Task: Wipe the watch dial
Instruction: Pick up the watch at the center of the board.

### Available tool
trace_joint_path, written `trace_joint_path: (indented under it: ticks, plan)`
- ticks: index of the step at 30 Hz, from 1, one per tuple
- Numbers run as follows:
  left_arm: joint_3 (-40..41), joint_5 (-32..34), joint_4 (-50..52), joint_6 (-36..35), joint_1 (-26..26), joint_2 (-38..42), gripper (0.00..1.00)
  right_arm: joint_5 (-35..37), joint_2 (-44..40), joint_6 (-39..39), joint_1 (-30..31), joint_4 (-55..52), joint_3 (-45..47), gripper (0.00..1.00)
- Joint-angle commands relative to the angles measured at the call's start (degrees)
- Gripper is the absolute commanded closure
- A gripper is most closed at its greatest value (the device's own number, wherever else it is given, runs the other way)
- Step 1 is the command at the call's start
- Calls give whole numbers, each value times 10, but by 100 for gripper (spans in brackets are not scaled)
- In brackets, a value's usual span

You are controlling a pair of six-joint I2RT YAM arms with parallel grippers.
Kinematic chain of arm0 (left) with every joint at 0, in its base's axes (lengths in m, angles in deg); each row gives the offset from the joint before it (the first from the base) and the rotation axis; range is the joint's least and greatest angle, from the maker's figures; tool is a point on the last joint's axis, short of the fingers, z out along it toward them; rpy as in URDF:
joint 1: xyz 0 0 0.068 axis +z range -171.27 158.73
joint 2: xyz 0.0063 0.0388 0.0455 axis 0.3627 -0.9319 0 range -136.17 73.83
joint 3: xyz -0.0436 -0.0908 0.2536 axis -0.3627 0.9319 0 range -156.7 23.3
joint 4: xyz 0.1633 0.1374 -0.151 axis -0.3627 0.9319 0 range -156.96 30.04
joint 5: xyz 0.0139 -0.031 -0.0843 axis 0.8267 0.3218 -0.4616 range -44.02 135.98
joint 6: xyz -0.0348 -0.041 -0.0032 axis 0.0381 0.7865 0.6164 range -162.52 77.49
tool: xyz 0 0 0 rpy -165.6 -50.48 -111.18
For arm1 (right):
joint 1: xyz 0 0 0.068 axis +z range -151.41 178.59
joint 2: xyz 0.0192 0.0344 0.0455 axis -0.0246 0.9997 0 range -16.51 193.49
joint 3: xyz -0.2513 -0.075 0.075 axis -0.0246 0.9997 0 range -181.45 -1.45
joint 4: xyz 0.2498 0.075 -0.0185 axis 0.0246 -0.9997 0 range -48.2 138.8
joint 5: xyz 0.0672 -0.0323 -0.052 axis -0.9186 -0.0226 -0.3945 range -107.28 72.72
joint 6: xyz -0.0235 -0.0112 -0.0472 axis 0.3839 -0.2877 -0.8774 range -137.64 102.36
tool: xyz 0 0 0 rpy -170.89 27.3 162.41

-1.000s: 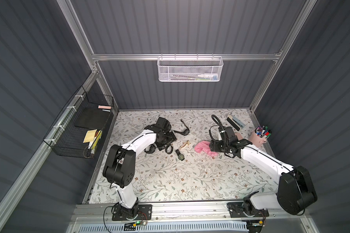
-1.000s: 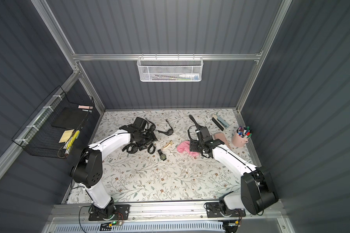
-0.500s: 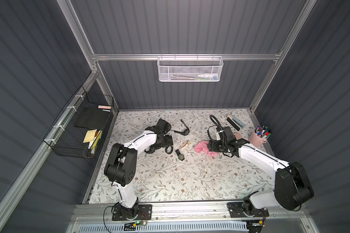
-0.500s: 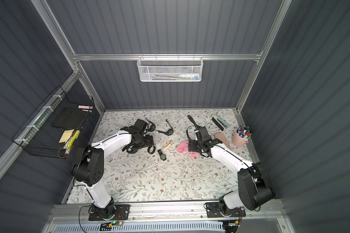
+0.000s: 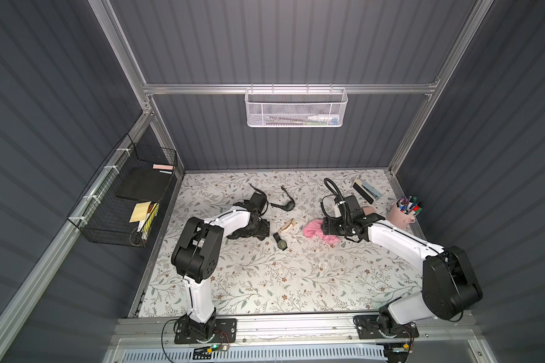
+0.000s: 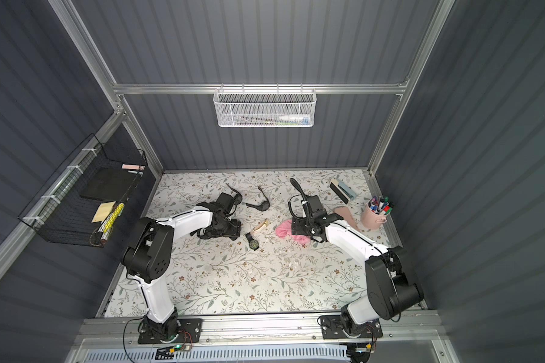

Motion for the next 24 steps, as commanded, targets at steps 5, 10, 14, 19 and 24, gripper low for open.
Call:
trace_joint_path:
  ticks: [5, 10, 14, 19, 24]
  plan:
    - [-11, 35, 32, -39, -3, -12, 31, -9, 10, 1, -3, -8, -18, 26]
    - [-28, 33, 41, -47, -3, -22, 45, -21, 19, -1, -3, -8, -21, 26]
    - [-42, 41, 60, -39, -2, -22, 48, -22, 20, -2, -3, -8, -20, 26]
    - [-39, 50, 69, 12, -3, 13, 25, -25, 22, -4, -3, -8, -21, 26]
    - [-23, 46, 70, 87, -3, 52, 16, -31, 25, -10, -3, -10, -26, 26]
